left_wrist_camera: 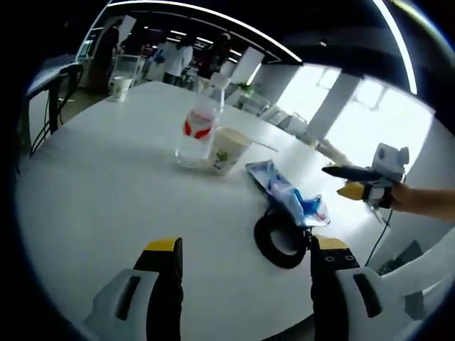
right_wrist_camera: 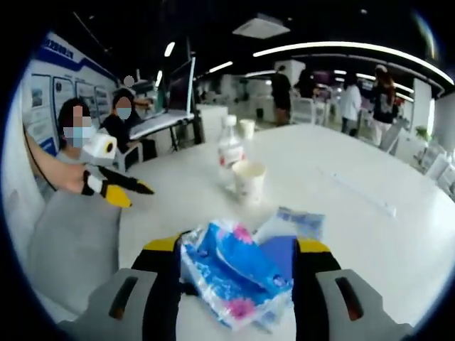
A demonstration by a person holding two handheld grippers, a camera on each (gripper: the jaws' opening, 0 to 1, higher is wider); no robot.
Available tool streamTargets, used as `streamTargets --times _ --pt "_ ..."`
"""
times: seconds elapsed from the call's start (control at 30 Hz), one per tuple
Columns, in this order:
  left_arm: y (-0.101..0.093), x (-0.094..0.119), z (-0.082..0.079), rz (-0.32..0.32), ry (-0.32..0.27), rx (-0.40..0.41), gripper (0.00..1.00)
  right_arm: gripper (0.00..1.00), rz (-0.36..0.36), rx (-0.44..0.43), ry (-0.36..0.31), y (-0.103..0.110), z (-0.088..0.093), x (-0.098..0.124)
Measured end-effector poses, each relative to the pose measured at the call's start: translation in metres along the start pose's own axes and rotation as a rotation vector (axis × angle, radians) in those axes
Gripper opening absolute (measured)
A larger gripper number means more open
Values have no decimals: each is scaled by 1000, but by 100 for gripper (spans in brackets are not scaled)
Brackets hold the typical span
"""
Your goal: Arrange the tabletop items into an orderly group along one side of the table until the central work area is clear of visible clutter.
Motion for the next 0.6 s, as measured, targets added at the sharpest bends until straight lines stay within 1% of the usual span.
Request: streamTargets --times 0.3,0.33,0.37,0.43,0.6 --pt "-3 -1 0 18 8 -26 69 60 64 -42 0 4 10 20" --pt "-3 -2 0 20 11 -28 69 60 89 -82 -19 4 11 22" --pt "-3 -2 1 20 15 -30 69 60 99 -99 -30 4 11 24" --pt "-4 -2 2 23 16 -32 69 60 117 -114 -36 6 16 27" --pt "-7 -3 4 30 27 -46 69 60 134 -139 -32 14 26 34"
Point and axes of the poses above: the point that each gripper's makers call its tool centre point, and the gripper's own axes: x roughly backward along the fingers, y roughly to its left, z roughly out of its underside, the point moved 6 cm from there along x, roughly backward along the fingers, and after that the axes turned 11 degrees about x, right-handed, at the moved point
